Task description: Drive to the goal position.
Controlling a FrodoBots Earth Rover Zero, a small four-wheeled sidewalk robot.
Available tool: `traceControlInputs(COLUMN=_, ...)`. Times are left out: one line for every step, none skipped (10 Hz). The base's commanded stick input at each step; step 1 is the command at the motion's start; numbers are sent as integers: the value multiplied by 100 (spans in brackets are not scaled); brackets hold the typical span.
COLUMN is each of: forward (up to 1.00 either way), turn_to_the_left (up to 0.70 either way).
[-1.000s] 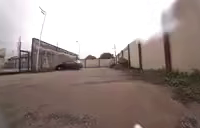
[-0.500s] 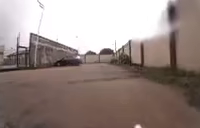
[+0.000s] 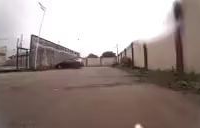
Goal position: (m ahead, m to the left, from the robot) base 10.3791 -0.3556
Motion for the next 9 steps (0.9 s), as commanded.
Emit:
traceControlInputs(forward=70, turn_to_the_left=3)
traceControlInputs(forward=70, turn_to_the_left=3)
traceControlInputs(forward=70, turn_to_the_left=3)
traceControlInputs(forward=70, turn_to_the_left=3)
traceControlInputs(forward=70, turn_to_the_left=3)
traceControlInputs(forward=70, turn_to_the_left=3)
traceControlInputs(forward=70, turn_to_the_left=3)
traceControlInputs(forward=70, turn_to_the_left=3)
traceControlInputs(forward=70, turn_to_the_left=3)
